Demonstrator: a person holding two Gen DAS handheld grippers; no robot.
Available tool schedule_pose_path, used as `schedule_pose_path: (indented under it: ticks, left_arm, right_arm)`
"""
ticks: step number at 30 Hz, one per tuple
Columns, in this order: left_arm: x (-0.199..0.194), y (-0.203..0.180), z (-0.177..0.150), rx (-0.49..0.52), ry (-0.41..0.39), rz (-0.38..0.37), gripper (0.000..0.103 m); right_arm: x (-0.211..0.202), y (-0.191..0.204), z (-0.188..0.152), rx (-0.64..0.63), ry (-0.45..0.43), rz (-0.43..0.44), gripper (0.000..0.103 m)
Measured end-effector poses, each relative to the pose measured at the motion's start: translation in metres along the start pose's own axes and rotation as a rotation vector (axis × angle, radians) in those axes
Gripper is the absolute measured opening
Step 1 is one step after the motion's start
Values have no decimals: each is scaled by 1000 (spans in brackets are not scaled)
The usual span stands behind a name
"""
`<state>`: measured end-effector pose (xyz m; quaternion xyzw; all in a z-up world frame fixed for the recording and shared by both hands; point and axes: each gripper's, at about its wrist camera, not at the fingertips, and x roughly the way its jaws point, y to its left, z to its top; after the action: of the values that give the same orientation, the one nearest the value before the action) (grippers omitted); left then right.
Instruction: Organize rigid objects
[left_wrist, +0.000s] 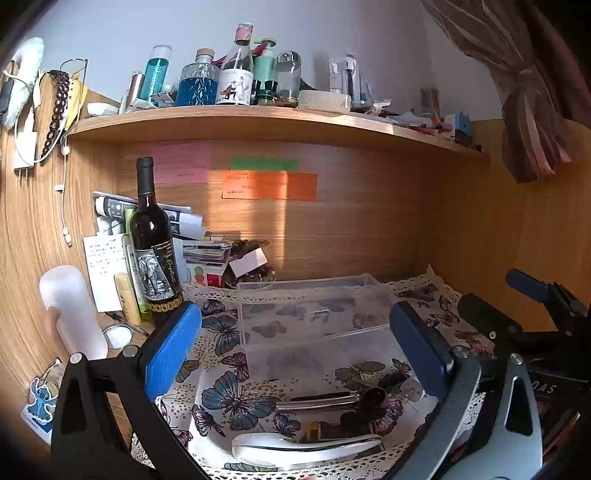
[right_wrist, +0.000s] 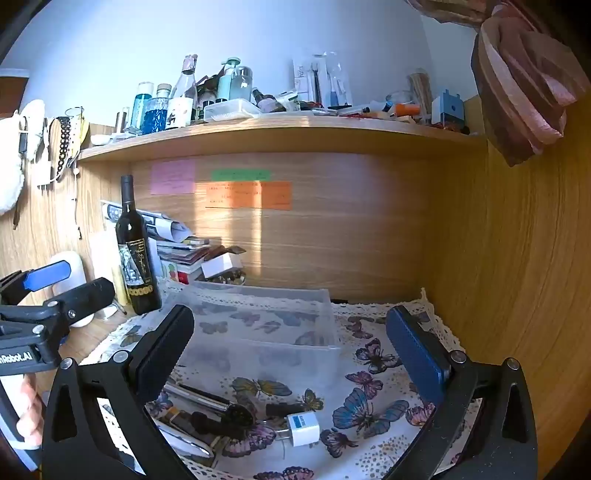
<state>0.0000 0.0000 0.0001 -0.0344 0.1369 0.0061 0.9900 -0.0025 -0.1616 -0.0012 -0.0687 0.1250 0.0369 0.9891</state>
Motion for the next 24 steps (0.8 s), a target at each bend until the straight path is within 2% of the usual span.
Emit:
schedule_pose_path:
  ticks: [24]
  left_arm:
    - [-6,-1,3,18,-15,11,103]
  right_arm:
    - [-5,4,2,-2,-15,-3,103]
